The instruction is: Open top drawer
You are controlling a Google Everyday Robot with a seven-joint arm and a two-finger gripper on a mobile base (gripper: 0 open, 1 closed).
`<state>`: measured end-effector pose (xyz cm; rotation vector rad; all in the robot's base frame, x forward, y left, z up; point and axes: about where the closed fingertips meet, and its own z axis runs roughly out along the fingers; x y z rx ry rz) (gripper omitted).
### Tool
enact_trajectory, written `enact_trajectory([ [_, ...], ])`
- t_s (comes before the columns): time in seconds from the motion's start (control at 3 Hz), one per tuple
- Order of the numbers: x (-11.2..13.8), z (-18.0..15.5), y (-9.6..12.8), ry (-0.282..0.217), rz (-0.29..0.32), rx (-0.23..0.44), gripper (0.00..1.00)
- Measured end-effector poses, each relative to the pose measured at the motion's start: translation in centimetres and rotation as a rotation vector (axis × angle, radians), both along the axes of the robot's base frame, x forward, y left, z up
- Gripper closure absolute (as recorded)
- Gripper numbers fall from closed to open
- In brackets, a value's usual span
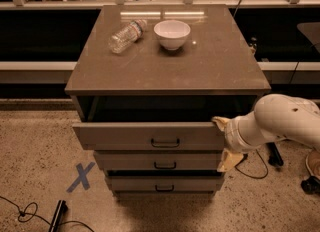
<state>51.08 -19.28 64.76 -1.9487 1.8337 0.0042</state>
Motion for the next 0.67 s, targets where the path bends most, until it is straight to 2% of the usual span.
enact_trajectory([
  [0.33,-2.8,0.1,-0.6,0.03,-0.009,0.005,0.18],
  [0.67,-6.8,1.2,-1.6,0.064,-0.019,0.0,0.11],
])
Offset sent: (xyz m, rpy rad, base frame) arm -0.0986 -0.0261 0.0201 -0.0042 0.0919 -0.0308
